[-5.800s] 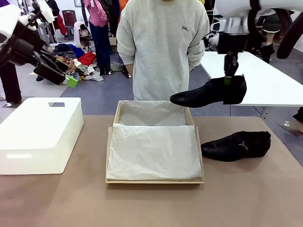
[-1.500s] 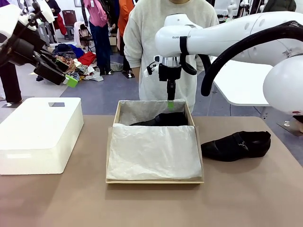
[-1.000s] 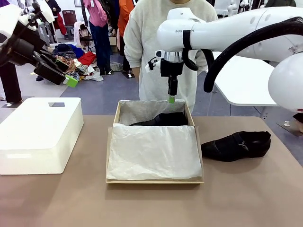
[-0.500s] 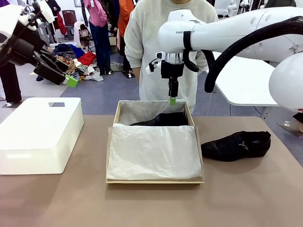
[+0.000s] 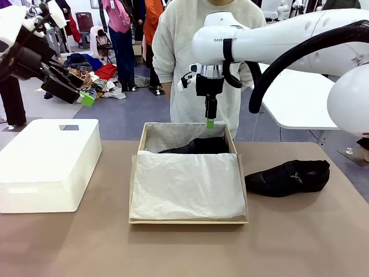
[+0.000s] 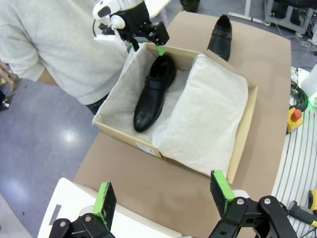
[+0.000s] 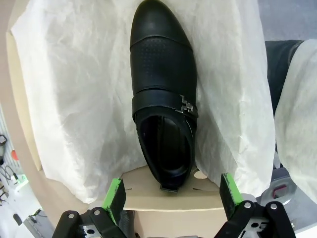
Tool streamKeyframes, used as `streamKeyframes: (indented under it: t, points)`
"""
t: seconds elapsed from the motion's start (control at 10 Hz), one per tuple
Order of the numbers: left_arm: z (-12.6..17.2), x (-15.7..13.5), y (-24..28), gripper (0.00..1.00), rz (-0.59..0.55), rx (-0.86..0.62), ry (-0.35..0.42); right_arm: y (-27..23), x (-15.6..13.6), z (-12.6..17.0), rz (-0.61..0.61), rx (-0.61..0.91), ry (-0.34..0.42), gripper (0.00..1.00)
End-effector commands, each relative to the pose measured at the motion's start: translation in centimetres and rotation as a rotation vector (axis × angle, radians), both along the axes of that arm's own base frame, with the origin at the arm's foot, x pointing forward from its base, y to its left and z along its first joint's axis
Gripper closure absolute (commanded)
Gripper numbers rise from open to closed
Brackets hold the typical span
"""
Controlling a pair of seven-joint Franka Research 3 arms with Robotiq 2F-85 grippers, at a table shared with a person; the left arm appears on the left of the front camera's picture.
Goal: Pack the shoes into the box.
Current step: Place the other shoe of the Shoes into the Shoes Box.
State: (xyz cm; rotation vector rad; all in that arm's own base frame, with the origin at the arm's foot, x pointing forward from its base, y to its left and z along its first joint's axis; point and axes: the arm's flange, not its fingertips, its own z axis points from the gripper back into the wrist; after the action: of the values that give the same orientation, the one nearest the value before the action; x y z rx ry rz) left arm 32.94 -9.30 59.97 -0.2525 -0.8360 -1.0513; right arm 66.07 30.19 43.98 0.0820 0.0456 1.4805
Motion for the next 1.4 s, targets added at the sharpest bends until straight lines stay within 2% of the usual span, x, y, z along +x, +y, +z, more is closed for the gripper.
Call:
streamKeyframes:
  t: [0.0,0.3,0.6,1.0,1.1,1.3]
  points:
    - [0.0,0.1,0.1,0.0,-0.015,-0.008,-0.001,-2.8,-1.1,1.5,-0.02,-0.021,-0.031,0.0]
    - [0.0,0.1,0.1,0.0,-0.015,-0.008,-0.001,-8.4,-3.7,4.0,-0.052,-0.04,-0.088,0.0]
    - [0.0,0.1,0.1,0.0,-0.015,-0.008,-0.001,-13.7,-6.5,4.2,-0.038,-0.055,-0.118,0.0]
    - [0.0,0.1,0.1,0.0,-0.015,-0.008,-0.001,-19.5,-8.8,3.0,-0.024,-0.106,-0.153,0.0]
    - [0.0,0.1,0.1,0.0,-0.015,-0.008,-0.001,-20.4,-9.0,2.4,0.009,-0.122,-0.17,0.0]
    - [0.0,0.1,0.1,0.0,-0.015,-0.008,-0.001,-21.0,-8.7,1.2,0.014,-0.101,-0.152,0.0]
